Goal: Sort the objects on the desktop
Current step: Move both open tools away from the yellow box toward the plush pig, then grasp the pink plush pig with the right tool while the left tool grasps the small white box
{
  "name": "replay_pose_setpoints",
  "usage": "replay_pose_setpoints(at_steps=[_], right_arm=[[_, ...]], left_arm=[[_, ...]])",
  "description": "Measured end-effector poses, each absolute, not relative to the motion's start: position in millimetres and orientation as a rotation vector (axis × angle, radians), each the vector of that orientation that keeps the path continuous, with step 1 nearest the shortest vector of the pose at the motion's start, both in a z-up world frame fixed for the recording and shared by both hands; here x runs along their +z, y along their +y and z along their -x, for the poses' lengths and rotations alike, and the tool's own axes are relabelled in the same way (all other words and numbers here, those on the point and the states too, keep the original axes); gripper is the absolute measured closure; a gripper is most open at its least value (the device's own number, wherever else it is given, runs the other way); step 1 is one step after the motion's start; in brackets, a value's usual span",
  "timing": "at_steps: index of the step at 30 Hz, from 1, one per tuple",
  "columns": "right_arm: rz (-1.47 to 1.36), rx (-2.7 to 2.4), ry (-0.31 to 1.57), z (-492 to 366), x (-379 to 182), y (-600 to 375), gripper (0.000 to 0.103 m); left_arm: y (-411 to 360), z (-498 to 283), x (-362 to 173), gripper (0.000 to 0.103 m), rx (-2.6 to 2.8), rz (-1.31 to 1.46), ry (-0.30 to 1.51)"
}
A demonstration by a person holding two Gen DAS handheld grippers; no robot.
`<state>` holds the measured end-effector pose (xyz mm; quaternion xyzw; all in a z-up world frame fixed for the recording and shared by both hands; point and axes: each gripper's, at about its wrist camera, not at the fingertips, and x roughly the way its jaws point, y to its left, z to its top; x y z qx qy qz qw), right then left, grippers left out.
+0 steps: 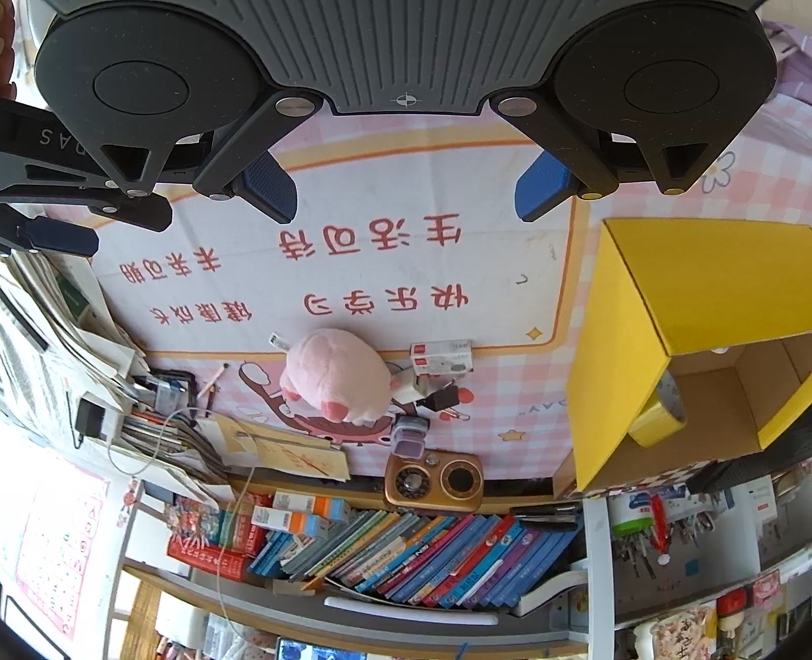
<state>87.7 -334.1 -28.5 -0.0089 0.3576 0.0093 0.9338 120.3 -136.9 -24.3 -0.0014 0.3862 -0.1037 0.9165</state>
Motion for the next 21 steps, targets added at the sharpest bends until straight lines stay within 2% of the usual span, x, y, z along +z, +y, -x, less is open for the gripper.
replay_pose_setpoints(at_steps=[21], right_arm=[[-0.046, 0.083, 0.686, -157.2, -23.6, -373.8, 0.036]], left_arm=[[-166.9, -168.0, -18.8, 0.008, -0.142, -0.013, 0.757]])
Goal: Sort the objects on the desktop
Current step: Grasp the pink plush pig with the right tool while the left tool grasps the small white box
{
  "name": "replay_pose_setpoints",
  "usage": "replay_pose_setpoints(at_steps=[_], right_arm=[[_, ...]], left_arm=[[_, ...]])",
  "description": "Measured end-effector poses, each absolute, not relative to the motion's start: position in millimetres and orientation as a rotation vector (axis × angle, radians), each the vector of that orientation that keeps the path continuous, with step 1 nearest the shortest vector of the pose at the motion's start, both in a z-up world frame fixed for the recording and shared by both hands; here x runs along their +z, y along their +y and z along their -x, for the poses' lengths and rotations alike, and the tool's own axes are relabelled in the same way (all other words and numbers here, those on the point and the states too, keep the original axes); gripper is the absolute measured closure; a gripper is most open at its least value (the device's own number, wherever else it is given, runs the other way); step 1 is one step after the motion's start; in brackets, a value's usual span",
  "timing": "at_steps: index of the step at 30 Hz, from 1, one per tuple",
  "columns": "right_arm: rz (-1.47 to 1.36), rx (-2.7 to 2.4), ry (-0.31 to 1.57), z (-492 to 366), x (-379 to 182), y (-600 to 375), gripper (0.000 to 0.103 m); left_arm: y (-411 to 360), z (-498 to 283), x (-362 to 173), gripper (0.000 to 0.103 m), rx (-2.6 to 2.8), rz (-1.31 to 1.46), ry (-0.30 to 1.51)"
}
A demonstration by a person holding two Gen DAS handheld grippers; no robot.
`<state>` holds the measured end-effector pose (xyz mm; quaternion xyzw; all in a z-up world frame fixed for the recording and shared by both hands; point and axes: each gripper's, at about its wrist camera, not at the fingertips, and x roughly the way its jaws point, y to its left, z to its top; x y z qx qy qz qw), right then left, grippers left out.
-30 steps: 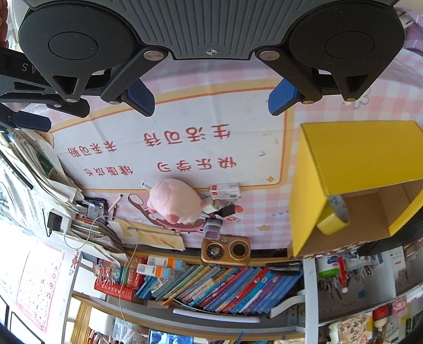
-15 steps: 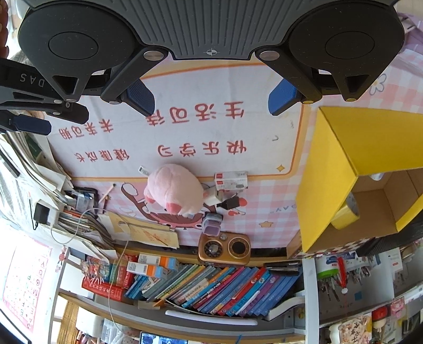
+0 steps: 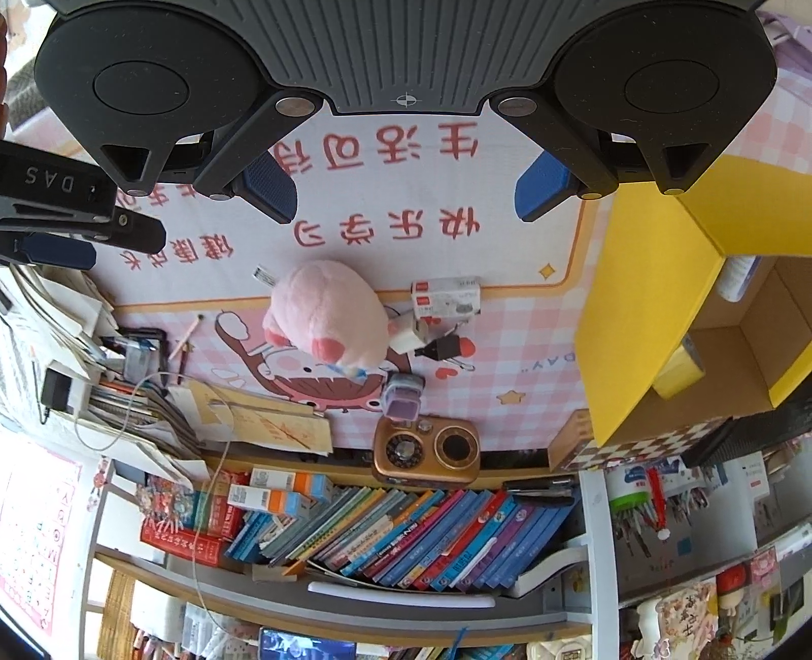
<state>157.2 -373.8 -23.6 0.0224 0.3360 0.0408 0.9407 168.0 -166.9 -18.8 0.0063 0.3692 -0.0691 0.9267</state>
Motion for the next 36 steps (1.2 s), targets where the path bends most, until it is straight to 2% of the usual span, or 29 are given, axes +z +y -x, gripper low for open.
replay_pose_setpoints(at_steps=[8, 15, 18, 23, 33, 35, 36], right_arm=[[-0.061, 0.168, 0.683, -196.2, -24.1, -365.1, 0.031], [-0.065, 0.254, 0.725, -231.6, -35.1, -346.8, 0.02], [-0.065, 0.259, 0.755, -246.1, -42.1, -340.5, 0.012], [-0.085, 0.306, 0.795, -271.9, -54.7, -333.6, 0.006], [-0.104, 0.344, 0.867, -312.4, -74.8, -316.2, 0.007], [-0.108, 0.344, 0.878, -315.0, -76.8, -315.3, 0.012], [-0.107, 0.341, 0.883, -315.8, -77.4, -315.5, 0.022]], left_arm=[[-165.6, -175.9, -17.6, 0.008, -0.095, -0.017, 0.763], [-159.4, -181.5, -25.8, 0.008, -0.059, -0.017, 0.802], [-157.5, -184.6, -28.3, 0.008, -0.044, -0.016, 0.814], [-156.6, -193.7, -31.9, 0.008, -0.027, -0.026, 0.831], [-156.9, -207.2, -30.8, 0.008, -0.013, -0.05, 0.841], [-155.5, -209.5, -31.7, 0.008, -0.008, -0.048, 0.846], [-155.2, -210.6, -32.1, 0.008, -0.007, -0.047, 0.847]])
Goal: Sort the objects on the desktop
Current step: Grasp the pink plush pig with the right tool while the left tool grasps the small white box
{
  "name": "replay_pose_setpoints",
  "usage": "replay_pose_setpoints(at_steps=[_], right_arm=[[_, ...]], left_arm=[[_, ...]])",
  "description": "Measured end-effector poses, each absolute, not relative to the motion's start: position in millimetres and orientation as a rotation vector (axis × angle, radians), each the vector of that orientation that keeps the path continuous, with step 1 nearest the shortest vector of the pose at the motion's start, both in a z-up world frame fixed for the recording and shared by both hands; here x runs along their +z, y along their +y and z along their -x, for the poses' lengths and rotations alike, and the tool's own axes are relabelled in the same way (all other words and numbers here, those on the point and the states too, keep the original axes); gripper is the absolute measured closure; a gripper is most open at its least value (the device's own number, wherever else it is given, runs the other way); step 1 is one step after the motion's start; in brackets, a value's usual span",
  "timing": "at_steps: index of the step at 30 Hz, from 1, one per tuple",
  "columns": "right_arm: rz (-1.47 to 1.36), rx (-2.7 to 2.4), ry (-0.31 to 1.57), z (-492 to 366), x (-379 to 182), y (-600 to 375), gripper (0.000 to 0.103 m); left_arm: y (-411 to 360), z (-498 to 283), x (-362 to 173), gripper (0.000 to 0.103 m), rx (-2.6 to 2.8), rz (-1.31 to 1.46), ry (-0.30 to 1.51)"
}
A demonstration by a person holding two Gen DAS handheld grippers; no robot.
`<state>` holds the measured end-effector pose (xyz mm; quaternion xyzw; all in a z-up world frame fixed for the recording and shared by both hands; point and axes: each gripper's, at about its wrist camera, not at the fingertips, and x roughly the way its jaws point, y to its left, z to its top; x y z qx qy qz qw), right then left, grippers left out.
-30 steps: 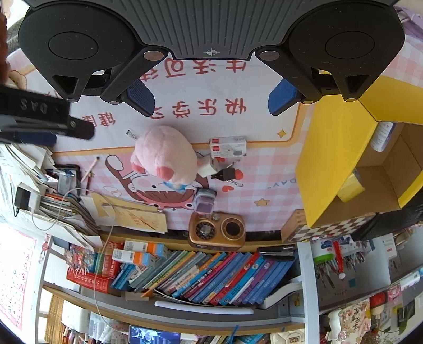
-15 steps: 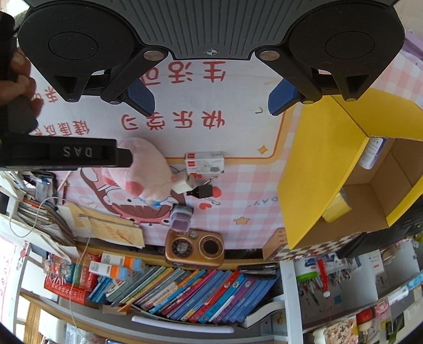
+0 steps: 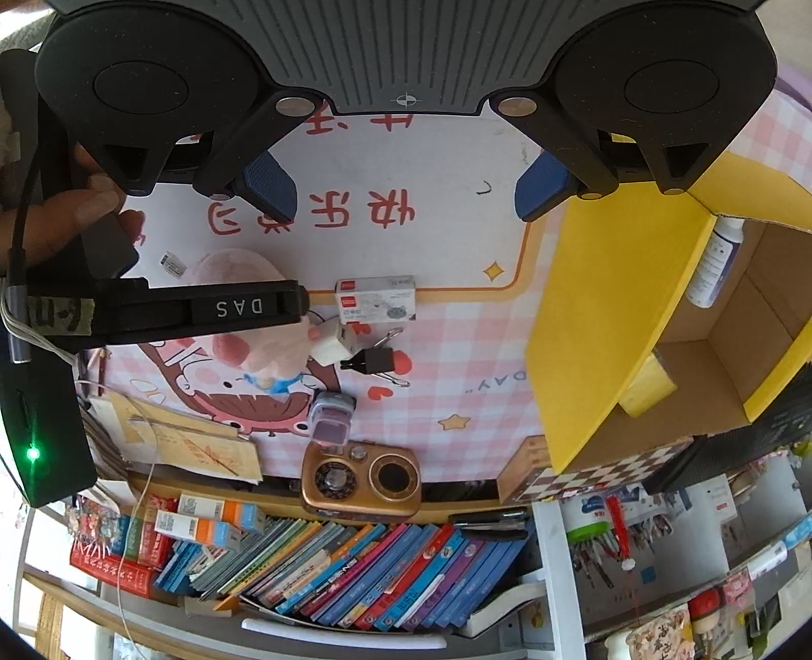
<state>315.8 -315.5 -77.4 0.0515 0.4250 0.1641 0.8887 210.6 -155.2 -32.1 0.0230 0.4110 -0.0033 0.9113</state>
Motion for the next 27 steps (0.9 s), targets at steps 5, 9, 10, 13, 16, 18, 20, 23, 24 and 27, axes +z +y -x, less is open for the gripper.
replay_pose_setpoints(at_steps=[5, 9, 10, 13, 16, 18, 20, 23, 24, 27], right_arm=[[-0.144, 0.358, 0.867, -313.0, -69.8, -327.6, 0.035], [-0.152, 0.32, 0.816, -302.3, -57.8, -343.7, 0.035], [-0.155, 0.308, 0.808, -299.9, -55.5, -347.5, 0.035], [-0.157, 0.27, 0.781, -291.0, -49.7, -358.1, 0.035], [-0.151, 0.235, 0.746, -281.1, -44.3, -368.5, 0.035], [-0.153, 0.221, 0.725, -274.1, -42.1, -376.0, 0.034], [-0.145, 0.208, 0.715, -268.9, -40.6, -381.3, 0.034], [-0.141, 0.197, 0.718, -263.0, -41.0, -387.8, 0.034], [-0.142, 0.195, 0.72, -261.4, -41.4, -389.5, 0.034], [-0.139, 0.199, 0.726, -257.0, -41.9, -391.6, 0.034]], left_arm=[[-158.2, -219.0, -34.0, 0.008, -0.02, -0.045, 0.844], [-163.3, -227.7, -39.2, 0.008, -0.039, -0.035, 0.848], [-164.9, -230.2, -40.6, 0.008, -0.049, -0.03, 0.85], [-169.7, -238.7, -45.8, 0.008, -0.064, -0.019, 0.849], [-170.8, -247.3, -51.8, 0.009, -0.046, -0.014, 0.842], [-169.2, -253.2, -55.2, 0.01, -0.031, -0.003, 0.84], [-167.5, -259.2, -58.5, 0.01, -0.02, 0.009, 0.833], [-166.5, -269.7, -64.1, 0.01, -0.007, 0.015, 0.824], [-166.4, -273.4, -66.0, 0.01, -0.001, 0.014, 0.823], [-166.5, -283.5, -70.2, 0.014, 0.003, 0.02, 0.817]])
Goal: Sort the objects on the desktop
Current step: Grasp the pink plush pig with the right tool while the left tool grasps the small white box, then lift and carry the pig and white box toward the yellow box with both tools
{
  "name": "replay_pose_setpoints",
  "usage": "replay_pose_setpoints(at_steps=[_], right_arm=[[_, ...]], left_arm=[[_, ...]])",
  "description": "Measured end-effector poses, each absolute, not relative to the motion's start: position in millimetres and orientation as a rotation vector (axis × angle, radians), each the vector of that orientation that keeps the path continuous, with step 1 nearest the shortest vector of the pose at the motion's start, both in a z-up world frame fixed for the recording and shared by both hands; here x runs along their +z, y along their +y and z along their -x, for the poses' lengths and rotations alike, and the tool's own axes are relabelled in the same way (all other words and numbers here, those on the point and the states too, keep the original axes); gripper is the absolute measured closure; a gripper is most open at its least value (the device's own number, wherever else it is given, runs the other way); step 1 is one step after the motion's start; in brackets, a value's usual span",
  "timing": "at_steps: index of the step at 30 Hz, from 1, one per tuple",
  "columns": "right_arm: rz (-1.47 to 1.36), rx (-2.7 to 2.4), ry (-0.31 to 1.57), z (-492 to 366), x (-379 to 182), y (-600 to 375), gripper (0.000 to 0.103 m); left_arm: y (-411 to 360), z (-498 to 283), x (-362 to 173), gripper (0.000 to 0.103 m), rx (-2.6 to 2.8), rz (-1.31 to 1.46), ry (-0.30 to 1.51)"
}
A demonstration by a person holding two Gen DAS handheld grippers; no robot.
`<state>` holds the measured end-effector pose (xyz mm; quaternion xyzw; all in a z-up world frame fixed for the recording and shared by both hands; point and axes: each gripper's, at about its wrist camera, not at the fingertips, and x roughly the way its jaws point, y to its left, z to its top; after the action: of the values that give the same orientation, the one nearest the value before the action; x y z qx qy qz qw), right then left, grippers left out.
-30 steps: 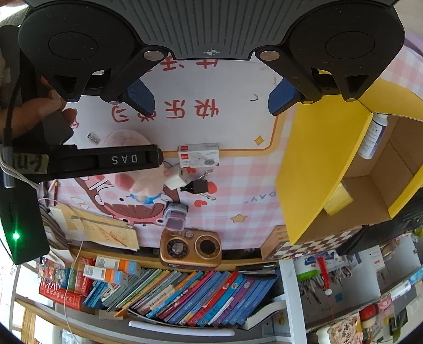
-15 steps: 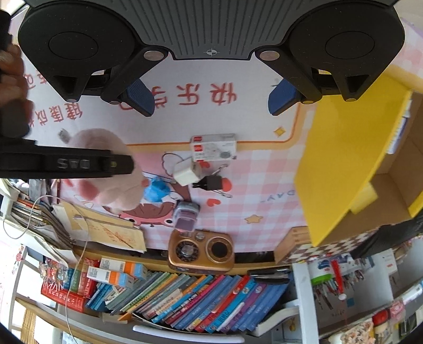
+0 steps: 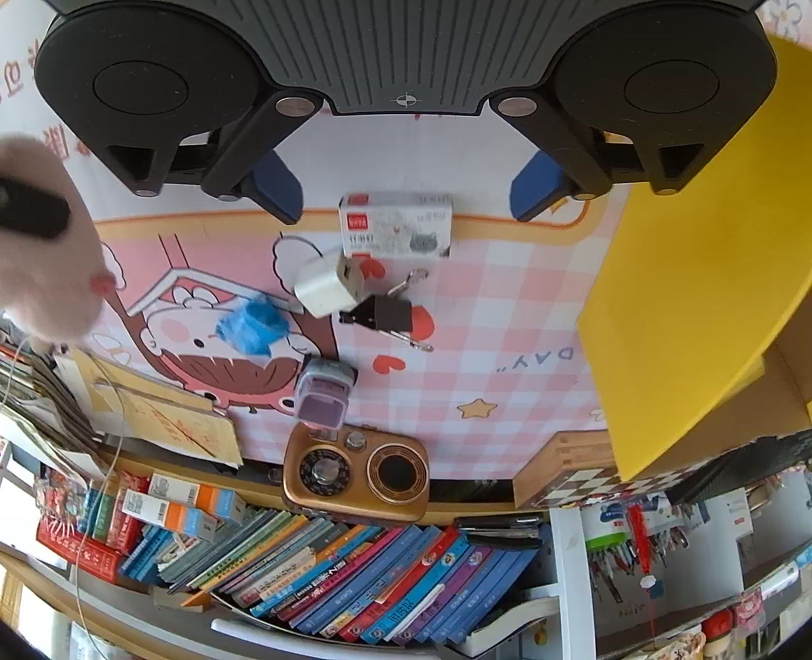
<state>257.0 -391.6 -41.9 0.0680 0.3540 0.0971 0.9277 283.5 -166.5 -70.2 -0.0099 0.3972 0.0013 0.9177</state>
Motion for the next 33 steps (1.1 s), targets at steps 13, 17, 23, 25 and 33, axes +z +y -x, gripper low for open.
replay_pose_setpoints(at_steps=[13, 17, 23, 25, 33], right_arm=[[-0.13, 0.195, 0.736, -249.5, -44.3, -394.7, 0.034], [-0.128, 0.198, 0.737, -247.5, -44.7, -395.0, 0.034], [-0.124, 0.206, 0.732, -244.3, -43.0, -391.7, 0.034], [-0.123, 0.206, 0.727, -242.5, -41.6, -390.8, 0.034], [-0.113, 0.214, 0.708, -231.3, -34.0, -384.0, 0.034]], left_arm=[[-171.7, -307.6, -89.0, 0.041, 0.018, 0.003, 0.854], [-171.8, -307.1, -88.1, 0.05, 0.014, -0.002, 0.846], [-170.1, -302.1, -84.0, 0.051, -0.005, 0.004, 0.84], [-169.4, -297.7, -79.6, 0.051, -0.018, 0.008, 0.833], [-164.9, -270.9, -57.3, 0.051, -0.06, 0.036, 0.79]])
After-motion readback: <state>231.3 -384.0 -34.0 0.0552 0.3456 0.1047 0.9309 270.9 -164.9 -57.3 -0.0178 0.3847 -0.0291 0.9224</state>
